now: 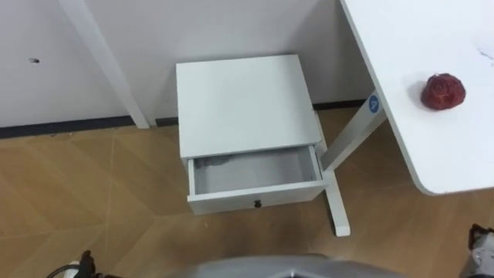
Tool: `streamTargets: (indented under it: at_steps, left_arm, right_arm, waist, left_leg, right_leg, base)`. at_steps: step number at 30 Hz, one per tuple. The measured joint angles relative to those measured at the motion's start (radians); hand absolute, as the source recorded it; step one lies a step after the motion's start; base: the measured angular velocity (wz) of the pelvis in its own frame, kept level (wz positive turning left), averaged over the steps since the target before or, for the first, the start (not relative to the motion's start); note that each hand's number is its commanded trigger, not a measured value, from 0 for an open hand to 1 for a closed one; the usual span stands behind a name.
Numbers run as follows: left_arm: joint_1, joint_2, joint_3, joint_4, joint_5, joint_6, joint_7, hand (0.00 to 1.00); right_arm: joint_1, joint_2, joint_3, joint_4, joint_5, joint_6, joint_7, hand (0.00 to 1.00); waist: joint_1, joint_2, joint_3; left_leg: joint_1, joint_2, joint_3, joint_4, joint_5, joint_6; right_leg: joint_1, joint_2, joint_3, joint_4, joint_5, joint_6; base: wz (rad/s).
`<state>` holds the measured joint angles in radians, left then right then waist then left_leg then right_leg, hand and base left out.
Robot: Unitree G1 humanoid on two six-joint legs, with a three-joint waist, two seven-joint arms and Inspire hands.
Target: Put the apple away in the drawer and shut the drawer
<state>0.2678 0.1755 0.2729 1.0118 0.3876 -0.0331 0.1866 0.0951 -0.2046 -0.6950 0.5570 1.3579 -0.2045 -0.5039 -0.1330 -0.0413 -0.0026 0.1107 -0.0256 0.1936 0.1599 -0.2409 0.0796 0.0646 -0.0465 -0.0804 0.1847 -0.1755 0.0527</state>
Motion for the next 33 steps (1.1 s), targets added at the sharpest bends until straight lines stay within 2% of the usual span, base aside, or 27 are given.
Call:
streamTargets:
  at_steps: [4,5,7,13,18,21,23,26,33]
  left_arm:
    - [-0.003,0.001,0.000,-0.019,0.000,-0.003,-0.004,0.00]
    - [-0.003,0.000,-0.001,-0.019,0.000,-0.005,-0.006,0.00]
    - [-0.002,0.000,-0.003,-0.019,-0.002,-0.004,-0.006,0.00]
    - [0.007,0.003,-0.025,-0.019,0.010,-0.004,-0.006,0.00]
    - [0.007,0.011,-0.062,-0.019,0.010,-0.004,-0.013,0.00]
    - [0.009,0.017,-0.072,-0.019,0.011,-0.003,-0.025,0.00]
    - [0.003,0.021,-0.072,-0.020,0.011,-0.003,-0.025,0.00]
    - [-0.005,0.040,-0.083,-0.021,0.011,-0.003,-0.027,0.00]
    - [0.002,0.048,-0.081,-0.040,0.017,-0.002,-0.050,0.00]
  right_arm:
    - [-0.026,-0.040,-0.001,-0.081,-0.138,-0.027,-0.083,0.00]
    - [-0.027,-0.041,0.003,-0.118,-0.220,-0.026,-0.107,0.00]
    - [-0.027,-0.044,0.006,-0.168,-0.339,-0.027,-0.137,0.00]
    - [-0.039,-0.089,0.075,-0.217,-0.662,-0.027,-0.205,0.00]
    - [-0.068,-0.124,0.099,-0.180,-0.774,-0.014,-0.164,0.00]
    - [-0.094,-0.145,0.147,-0.179,-0.792,0.003,-0.137,0.00]
    - [-0.096,-0.163,0.193,-0.179,-0.845,0.011,-0.095,0.00]
    - [-0.096,-0.166,0.231,-0.179,-0.864,0.015,-0.044,0.00]
    - [-0.096,-0.169,0.258,-0.160,-0.980,0.033,0.047,0.00]
  waist:
    - [0.001,-0.013,0.0011]
    - [0.002,-0.013,-0.0005]
    - [0.003,-0.010,0.0011]
    - [0.011,-0.014,0.0020]
    - [0.031,-0.023,0.0071]
    - [0.032,-0.031,0.0108]
    - [0.045,-0.037,0.0110]
    - [0.060,-0.048,0.0096]
    - [0.088,-0.050,0.0087]
  left_leg:
    - [-0.009,0.000,-0.004,0.003,0.000,0.000]
    - [-0.017,0.000,-0.004,0.006,0.000,0.000]
    - [-0.019,0.001,-0.005,0.007,0.000,0.000]
    - [-0.033,0.000,-0.005,0.009,0.001,0.000]
    - [-0.030,0.001,-0.003,0.006,0.001,0.000]
    - [-0.031,0.001,-0.003,0.006,0.001,0.000]
    - [-0.028,0.003,-0.003,0.007,0.001,0.000]
    - [-0.027,0.007,-0.003,0.007,0.001,-0.001]
    - [-0.022,0.008,-0.004,0.005,0.002,-0.002]
  right_leg:
    - [-0.007,0.000,0.001,0.001,0.000,0.000]
    - [-0.014,0.000,0.000,0.001,0.000,0.000]
    - [-0.015,0.000,-0.002,0.001,0.000,0.000]
    - [-0.031,0.000,0.000,0.001,0.000,-0.001]
    - [-0.028,0.000,0.002,0.000,0.000,-0.001]
    - [-0.029,0.000,0.001,-0.001,0.000,-0.001]
    - [-0.030,0.001,0.001,-0.002,0.001,-0.002]
    - [-0.029,0.004,-0.002,-0.003,0.003,-0.004]
    - [-0.019,0.006,-0.004,-0.017,0.005,-0.008]
  base:
    - [0.00]
    - [0.00]
    - [0.00]
    - [-0.01]
    - [0.00]
    - [0.00]
    - [0.00]
    - [0.00]
    - [0.00]
